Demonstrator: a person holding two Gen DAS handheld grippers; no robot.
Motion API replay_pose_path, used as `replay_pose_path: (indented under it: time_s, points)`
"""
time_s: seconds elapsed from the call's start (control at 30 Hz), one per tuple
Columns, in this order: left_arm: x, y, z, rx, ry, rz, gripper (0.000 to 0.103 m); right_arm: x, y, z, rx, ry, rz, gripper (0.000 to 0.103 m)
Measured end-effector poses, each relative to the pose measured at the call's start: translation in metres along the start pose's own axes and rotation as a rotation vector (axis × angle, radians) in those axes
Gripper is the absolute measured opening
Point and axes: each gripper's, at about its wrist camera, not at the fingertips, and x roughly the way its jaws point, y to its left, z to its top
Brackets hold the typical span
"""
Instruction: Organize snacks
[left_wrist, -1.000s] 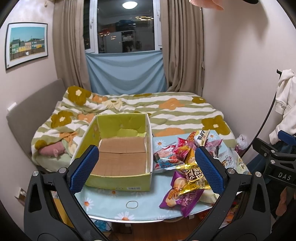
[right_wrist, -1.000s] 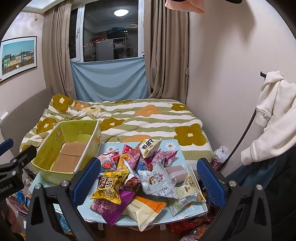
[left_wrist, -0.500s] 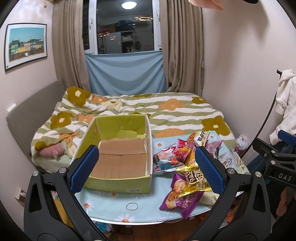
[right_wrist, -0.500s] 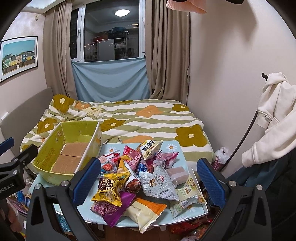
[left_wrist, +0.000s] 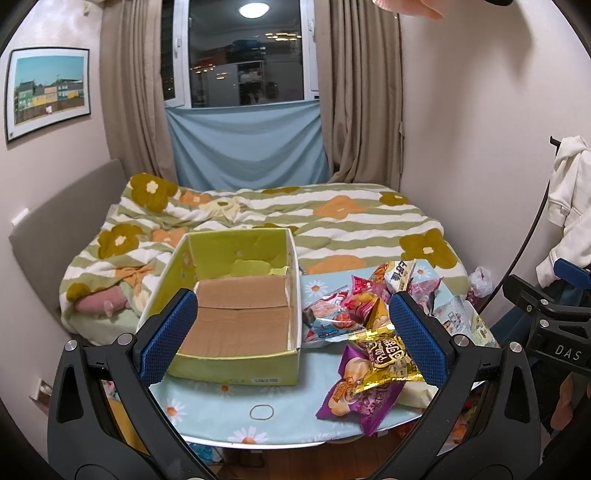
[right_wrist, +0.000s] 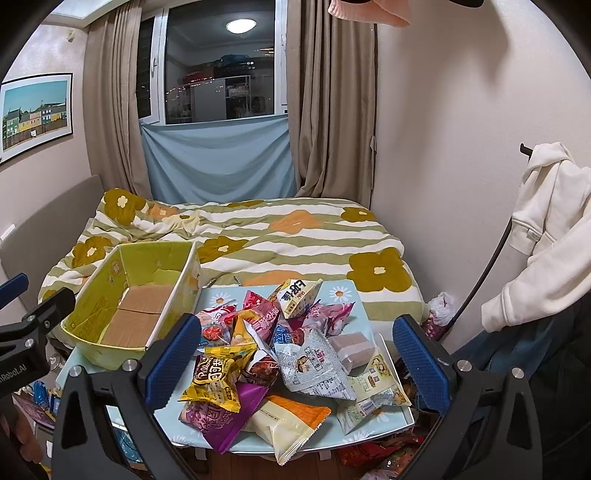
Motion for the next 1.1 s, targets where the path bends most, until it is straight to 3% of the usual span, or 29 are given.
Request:
replay_pose_path:
  time_s: [0.93, 1.1]
  points:
    - [0.001, -0.001, 0.0, -0.001, 0.002, 0.0, 0.103, -0.002, -0.003, 0.001, 0.003, -0.002, 0.002, 0.103]
    - [0.013, -0.009, -0.005, 0.001, 0.052, -0.039, 0.103, -0.001, -0.007, 0.0, -0.007, 0.007, -0.01, 0.103]
